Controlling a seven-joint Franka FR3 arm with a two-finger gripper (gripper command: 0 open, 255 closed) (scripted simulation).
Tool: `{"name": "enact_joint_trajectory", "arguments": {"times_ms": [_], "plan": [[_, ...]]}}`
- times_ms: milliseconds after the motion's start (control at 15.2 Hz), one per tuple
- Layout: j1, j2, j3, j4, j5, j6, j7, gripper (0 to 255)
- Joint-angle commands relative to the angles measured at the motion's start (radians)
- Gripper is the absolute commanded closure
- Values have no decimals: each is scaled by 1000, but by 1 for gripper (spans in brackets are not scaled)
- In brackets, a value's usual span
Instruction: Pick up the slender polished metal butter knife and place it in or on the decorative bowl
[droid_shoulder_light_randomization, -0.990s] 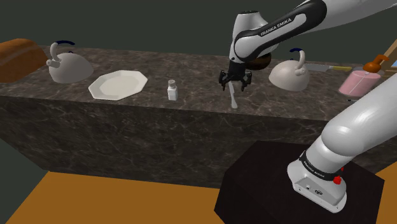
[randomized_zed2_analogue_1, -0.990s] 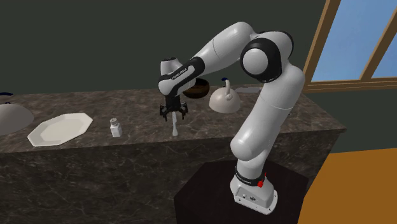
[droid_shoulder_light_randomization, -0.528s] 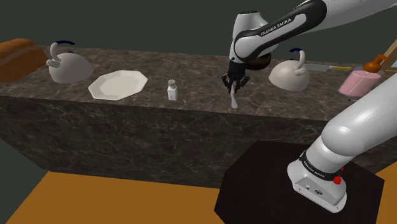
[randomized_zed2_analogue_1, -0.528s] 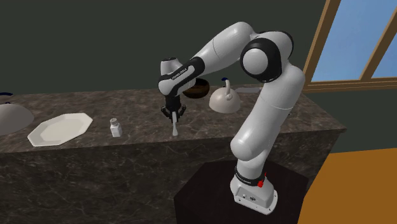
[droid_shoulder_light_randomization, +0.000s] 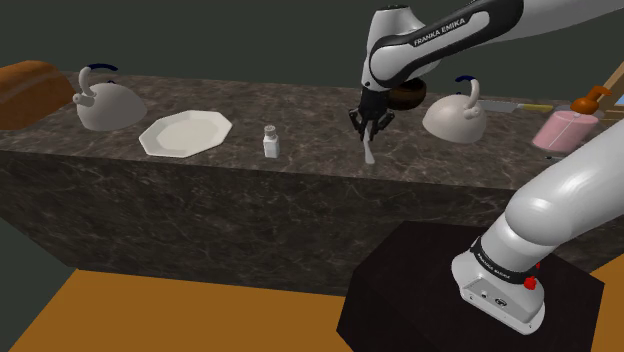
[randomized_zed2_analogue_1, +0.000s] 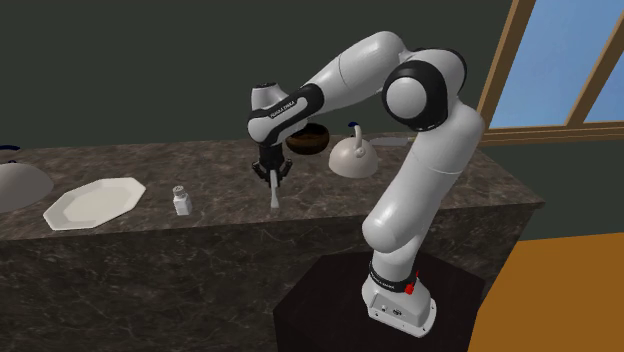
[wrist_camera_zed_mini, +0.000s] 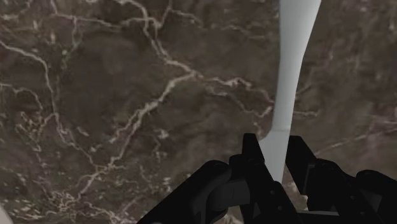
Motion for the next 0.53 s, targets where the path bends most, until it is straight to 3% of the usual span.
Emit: {"name": "enact_joint_trajectory", "arguments": {"times_ms": [0,462], "plan": [[0,-13,-1,12,1,-26,-1,255],[0,-52,-5,74,4,-126,-4,255]]}}
